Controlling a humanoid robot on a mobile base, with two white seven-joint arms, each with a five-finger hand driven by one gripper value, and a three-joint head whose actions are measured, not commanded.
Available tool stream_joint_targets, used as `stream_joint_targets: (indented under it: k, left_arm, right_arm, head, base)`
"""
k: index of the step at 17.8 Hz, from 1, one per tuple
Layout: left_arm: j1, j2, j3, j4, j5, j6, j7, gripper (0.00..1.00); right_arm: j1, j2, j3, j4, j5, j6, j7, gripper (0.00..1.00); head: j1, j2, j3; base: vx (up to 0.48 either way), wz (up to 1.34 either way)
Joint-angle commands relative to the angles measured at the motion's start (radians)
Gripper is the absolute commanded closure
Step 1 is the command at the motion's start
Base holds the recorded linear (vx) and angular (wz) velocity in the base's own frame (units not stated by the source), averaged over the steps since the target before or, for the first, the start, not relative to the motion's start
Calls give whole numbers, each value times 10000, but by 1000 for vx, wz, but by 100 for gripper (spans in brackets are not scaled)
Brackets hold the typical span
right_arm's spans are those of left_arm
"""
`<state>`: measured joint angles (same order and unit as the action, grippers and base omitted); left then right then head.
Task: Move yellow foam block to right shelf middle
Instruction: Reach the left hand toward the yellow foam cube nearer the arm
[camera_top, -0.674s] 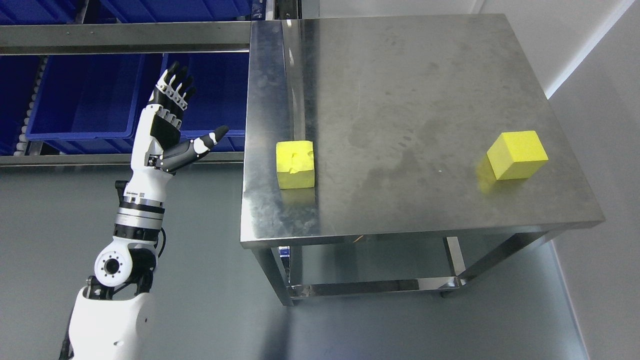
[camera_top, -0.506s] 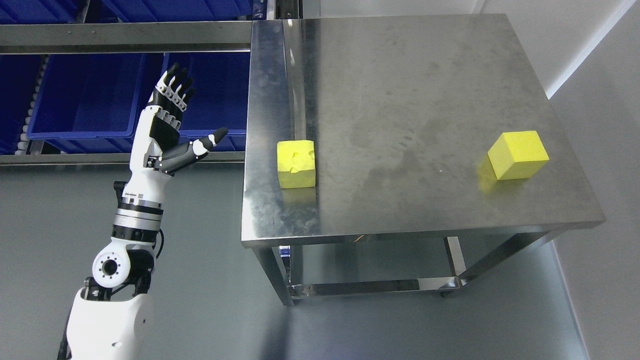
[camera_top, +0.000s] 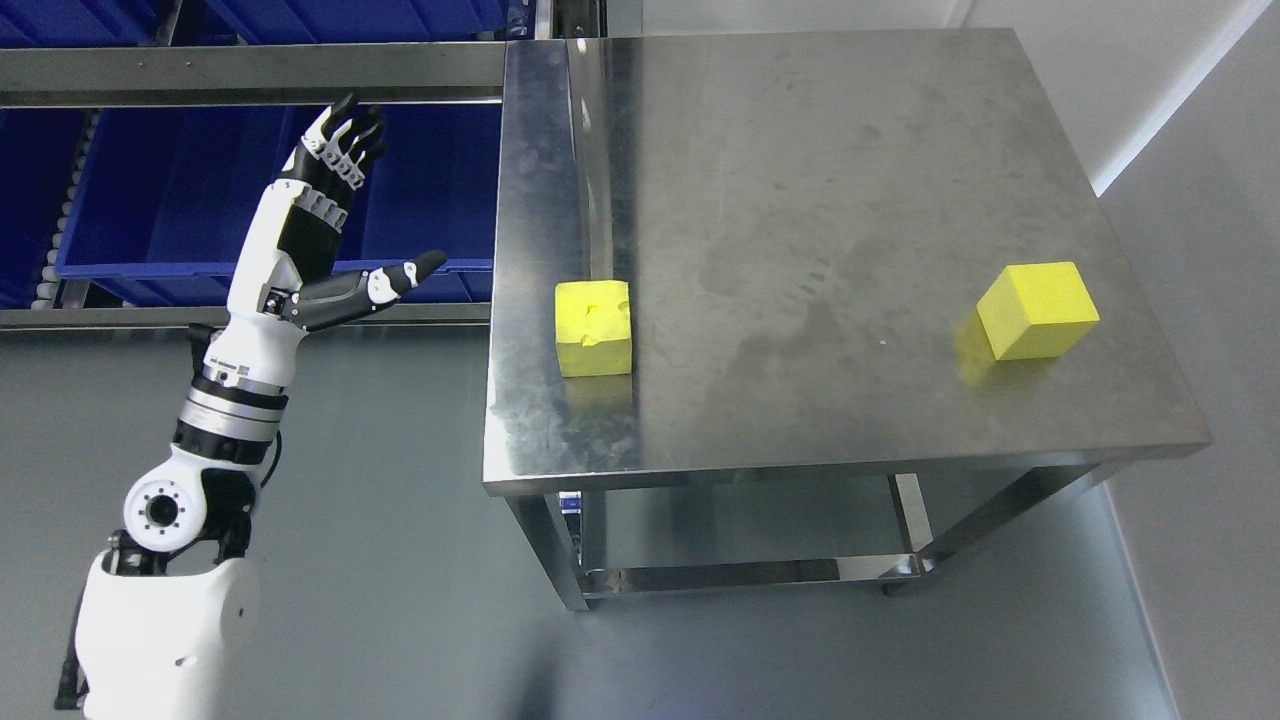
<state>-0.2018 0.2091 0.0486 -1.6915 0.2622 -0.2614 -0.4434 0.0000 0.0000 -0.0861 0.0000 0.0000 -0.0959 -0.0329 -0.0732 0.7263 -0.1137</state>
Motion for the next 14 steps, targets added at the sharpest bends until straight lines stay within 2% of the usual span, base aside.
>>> stream_joint_targets:
  k: [1,4,7,10,14]
  left_arm:
    - [-436,1621,-69,71,-380,22,-1775,1]
    - [-986,1286,-1723,988,-2370,22,-2024,1]
    - [-1631,320,-2631,1894,-3309,22,-2101,1]
    - [-2123,-263,-3093,2433,-3435,68,-2238,1]
    - [-2124,-1092,-3171,2648,-3435,573,-2944,1]
  right_arm:
    - [15,-175,2,-175,31,8,-8,0]
    - [15,-175,2,-175,31,8,-8,0]
    - [15,-175,2,-175,31,8,-8,0]
    - [15,-175,2,-175,31,8,-8,0]
    - [15,-175,2,-175,46,8,-8,0]
  head:
    - [0,0,0]
    - [0,0,0]
    - [0,0,0]
    - [0,0,0]
    - [0,0,0]
  base:
    - [0,0]
    - [0,0]
    - [0,0]
    - [0,0]
    - [0,0]
